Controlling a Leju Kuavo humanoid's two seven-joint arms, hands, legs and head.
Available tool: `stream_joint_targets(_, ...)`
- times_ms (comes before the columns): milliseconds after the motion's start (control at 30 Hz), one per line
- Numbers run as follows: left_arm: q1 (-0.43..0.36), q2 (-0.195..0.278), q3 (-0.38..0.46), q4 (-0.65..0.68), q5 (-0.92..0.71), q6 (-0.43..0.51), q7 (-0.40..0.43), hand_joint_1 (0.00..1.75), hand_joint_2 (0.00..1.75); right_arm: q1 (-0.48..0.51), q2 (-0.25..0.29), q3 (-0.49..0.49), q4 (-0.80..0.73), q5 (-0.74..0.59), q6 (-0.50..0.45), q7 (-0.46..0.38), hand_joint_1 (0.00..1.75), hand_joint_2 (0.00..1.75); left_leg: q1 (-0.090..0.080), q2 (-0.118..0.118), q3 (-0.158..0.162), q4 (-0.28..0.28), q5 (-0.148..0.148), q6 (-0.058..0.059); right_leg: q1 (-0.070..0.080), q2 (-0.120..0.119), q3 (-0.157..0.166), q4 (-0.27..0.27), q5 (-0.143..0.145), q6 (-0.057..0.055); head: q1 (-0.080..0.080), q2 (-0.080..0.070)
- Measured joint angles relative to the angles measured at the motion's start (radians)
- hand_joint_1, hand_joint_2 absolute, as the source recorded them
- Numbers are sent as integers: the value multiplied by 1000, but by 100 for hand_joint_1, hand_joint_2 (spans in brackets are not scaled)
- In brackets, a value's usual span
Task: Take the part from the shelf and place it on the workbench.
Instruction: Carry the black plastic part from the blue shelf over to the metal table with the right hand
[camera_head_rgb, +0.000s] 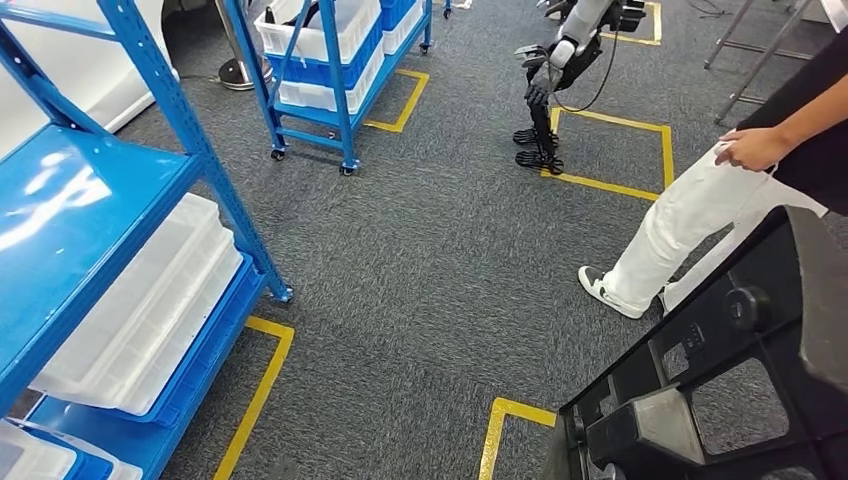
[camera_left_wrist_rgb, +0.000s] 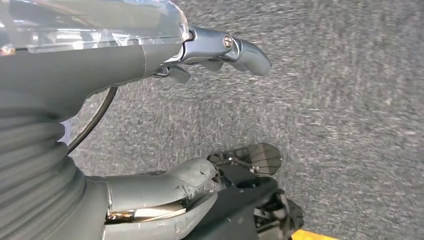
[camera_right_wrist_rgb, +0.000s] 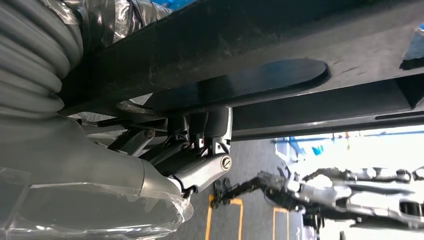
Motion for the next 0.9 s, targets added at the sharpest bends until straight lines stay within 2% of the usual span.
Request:
stream_joint_targets(33,0,-1,0,0,-1,2,0,0,175,2,0,-2,-2,-4,0,-2,175,175,-2,8,2,0,-2,-4,5,-8,11,-23,2,-6,0,0)
stream_joint_targets(100,-2,-5,0,0,-1,7,-1,0,175,9,-1,-6,-4,-11,0,-8,175,175,-3,24,8,-2,-6,-13,8,9,9,-27,2,-15,0,0)
stream_joint_targets(133,-2,-7,0,0,-2,9,-1,0,175,14,-2,-6,-6,-15,0,-12,175,175,-2,21,9,2,-12,-18,5,19,10,-32,5,-19,-1,0)
stream_joint_targets(200,-3,-8,0,0,-3,11,-1,0,175,20,-2,-8,-9,-21,0,-18,175,175,1,-21,-10,55,-51,-26,-2,38,15,-43,11,-30,-1,0)
stream_joint_targets(233,-2,-9,0,0,-3,11,0,0,175,21,-2,-9,-10,-24,0,-21,175,175,3,-50,-34,110,-82,-28,-4,47,17,-45,13,-34,-2,0)
stream_joint_targets(267,0,-9,1,0,-3,11,0,0,175,21,-3,-11,-11,-26,0,-22,175,175,4,-69,-67,178,-115,-29,-4,58,16,-45,13,-36,-2,0)
stream_joint_targets(300,3,-9,1,0,-3,11,1,0,175,21,-3,-12,-11,-28,0,-22,175,175,4,-78,-98,240,-137,-30,-4,70,16,-44,13,-37,-3,0)
stream_joint_targets(333,5,-9,1,0,-3,10,2,0,175,21,-4,-12,-11,-29,0,-23,175,175,5,-81,-119,278,-141,-31,-3,84,16,-43,12,-38,-3,0)
stream_joint_targets(367,6,-9,1,0,-3,9,2,0,175,21,-4,-13,-11,-31,0,-23,175,175,6,-83,-124,279,-125,-31,-4,99,16,-40,12,-37,-2,0)
stream_joint_targets(400,7,-9,1,0,-3,8,3,0,175,21,-4,-13,-11,-32,1,-23,175,175,7,-87,-111,241,-91,-31,-4,114,16,-36,10,-36,-3,0)
stream_joint_targets(433,6,-8,1,0,-4,7,3,0,175,21,-4,-13,-11,-33,1,-24,175,175,9,-101,-85,176,-49,-30,-5,128,15,-30,8,-33,-2,0)
stream_joint_targets(467,6,-8,1,0,-4,6,3,0,175,21,-4,-13,-11,-35,1,-24,175,175,12,-126,-59,112,-21,-29,-5,141,13,-23,5,-29,-2,0)
stream_joint_targets(500,5,-8,1,0,-4,5,3,0,175,21,-4,-14,-11,-36,1,-25,175,175,14,-149,-40,64,-4,-27,-5,153,9,-17,3,-23,-2,0)
stream_joint_targets(533,4,-8,1,0,-4,5,2,0,175,22,-6,-14,-11,-38,1,-26,175,175,14,-165,-30,37,1,-24,-6,164,4,-13,2,-17,-2,0)
stream_joint_targets(567,3,-8,1,0,-5,4,2,0,175,22,-7,-15,-11,-39,1,-27,175,175,12,-170,-28,31,-3,-21,-7,175,-1,-12,4,-10,-2,0)
stream_joint_targets(600,2,-8,1,0,-6,4,2,0,175,23,-8,-15,-11,-39,1,-27,175,175,11,-159,-27,28,0,-16,-9,187,-5,-13,7,-3,-2,0)
stream_joint_targets(633,1,-9,1,0,-7,3,2,0,175,24,-8,-16,-11,-38,1,-27,175,175,10,-146,-25,25,3,-10,-11,188,-8,-11,7,2,-2,0)
stream_joint_targets(667,0,-10,1,0,-9,3,2,0,175,26,-9,-17,-11,-35,1,-26,175,175,11,-132,-23,20,7,-3,-11,170,-15,1,-1,6,-1,0)
stream_joint_targets(700,1,-11,1,0,-11,2,2,0,175,26,-10,-18,-12,-30,0,-24,175,175,12,-118,-23,16,11,3,-9,141,-30,32,-21,10,-1,0)
stream_joint_targets(767,2,-12,1,0,-14,2,3,0,175,26,-11,-21,-12,-23,0,-18,175,175,10,-90,-24,13,12,9,-7,79,-84,146,-85,16,0,0)
stream_joint_targets(800,4,-12,1,0,-14,2,4,0,175,25,-11,-21,-11,-22,0,-16,175,175,8,-75,-25,13,11,10,-8,68,-114,210,-112,19,0,0)
stream_joint_targets(833,4,-12,1,0,-14,2,5,0,175,25,-11,-22,-11,-22,0,-14,175,175,7,-60,-25,13,10,10,-9,63,-134,252,-124,20,0,0)
stream_joint_targets(867,4,-12,1,0,-14,3,6,0,175,26,-11,-22,-11,-22,0,-13,175,175,5,-46,-24,13,8,10,-10,61,-136,259,-116,19,0,0)
stream_joint_targets(900,3,-12,1,0,-14,3,7,0,175,26,-11,-22,-11,-22,0,-13,175,175,4,-33,-22,13,6,10,-10,56,-117,226,-91,17,0,0)
